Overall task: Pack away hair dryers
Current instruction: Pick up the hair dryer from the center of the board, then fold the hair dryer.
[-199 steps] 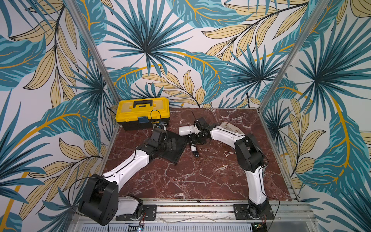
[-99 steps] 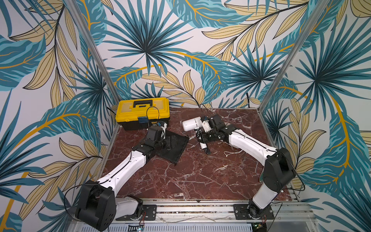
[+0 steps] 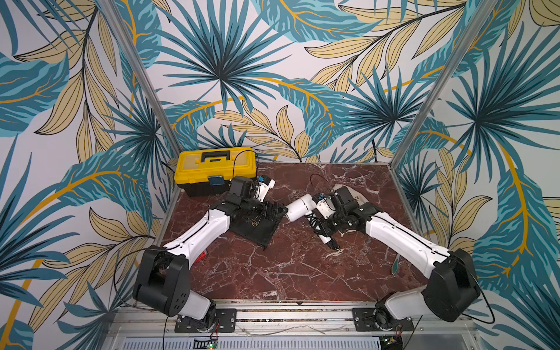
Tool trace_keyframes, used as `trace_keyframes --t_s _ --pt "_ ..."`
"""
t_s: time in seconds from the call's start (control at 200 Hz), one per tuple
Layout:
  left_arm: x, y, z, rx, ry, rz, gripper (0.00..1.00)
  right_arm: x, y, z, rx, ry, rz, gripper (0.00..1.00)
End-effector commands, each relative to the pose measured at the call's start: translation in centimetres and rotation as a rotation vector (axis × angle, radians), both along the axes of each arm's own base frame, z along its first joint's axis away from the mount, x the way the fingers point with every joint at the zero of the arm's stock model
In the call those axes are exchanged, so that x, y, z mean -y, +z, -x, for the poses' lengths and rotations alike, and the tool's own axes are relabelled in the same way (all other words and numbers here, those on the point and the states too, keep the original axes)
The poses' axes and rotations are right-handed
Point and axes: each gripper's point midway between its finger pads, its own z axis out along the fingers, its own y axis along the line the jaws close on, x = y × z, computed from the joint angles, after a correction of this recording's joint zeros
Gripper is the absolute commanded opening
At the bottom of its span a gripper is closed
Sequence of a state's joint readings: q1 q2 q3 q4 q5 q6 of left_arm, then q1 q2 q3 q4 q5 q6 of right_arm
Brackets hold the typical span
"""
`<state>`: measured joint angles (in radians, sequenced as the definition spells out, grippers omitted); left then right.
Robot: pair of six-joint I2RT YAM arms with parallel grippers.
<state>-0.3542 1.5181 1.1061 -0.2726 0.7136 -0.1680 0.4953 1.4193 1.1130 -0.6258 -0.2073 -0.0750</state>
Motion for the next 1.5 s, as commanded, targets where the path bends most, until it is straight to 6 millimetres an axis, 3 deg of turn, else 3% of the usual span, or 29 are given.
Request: trace_keyframes --t_s 0.0,0.175,0.365,0.651,0.921,1.006,1.117,1.362,1.497 --pt "2.0 3.1 0.7 0.026 -0.16 0.117 1.0 -1.4 2.5 0.1 0.09 0.094 -0.072 0.15" --pt "3.0 3.7 0.8 -0.007 -0.262 0.162 1.0 -0.7 2.1 1.2 0.097 0.152 -0.003 0.15" --pt "4.3 4.6 1.0 -0.085 -0.405 0.252 0.93 0.1 2.7 1.2 0.162 0.177 0.038 0.15" --pt "5.4 4.1 2.4 -0.13 -0.465 0.28 0.89 -1.4 5.3 -0.1 0.246 0.189 -0.019 0.15" --pt "6.7 3.7 2.6 -0.124 -0.492 0.268 0.85 -1.9 6.0 0.1 0.28 0.215 0.001 0.15" --pt "7.0 3.6 2.6 -0.13 -0.501 0.272 0.78 -2.0 6.3 0.3 0.29 0.221 0.006 0.15" --pt "7.1 3.5 2.6 -0.135 -0.503 0.272 0.61 -2.0 6.0 0.4 0.289 0.229 0.025 0.15" --pt "8.0 3.3 3.5 -0.146 -0.533 0.273 0.6 -2.6 7.1 0.0 0.323 0.204 -0.004 0.13" --pt "8.6 3.3 4.3 -0.157 -0.547 0.268 0.52 -3.0 8.1 -0.7 0.331 0.134 -0.07 0.1"
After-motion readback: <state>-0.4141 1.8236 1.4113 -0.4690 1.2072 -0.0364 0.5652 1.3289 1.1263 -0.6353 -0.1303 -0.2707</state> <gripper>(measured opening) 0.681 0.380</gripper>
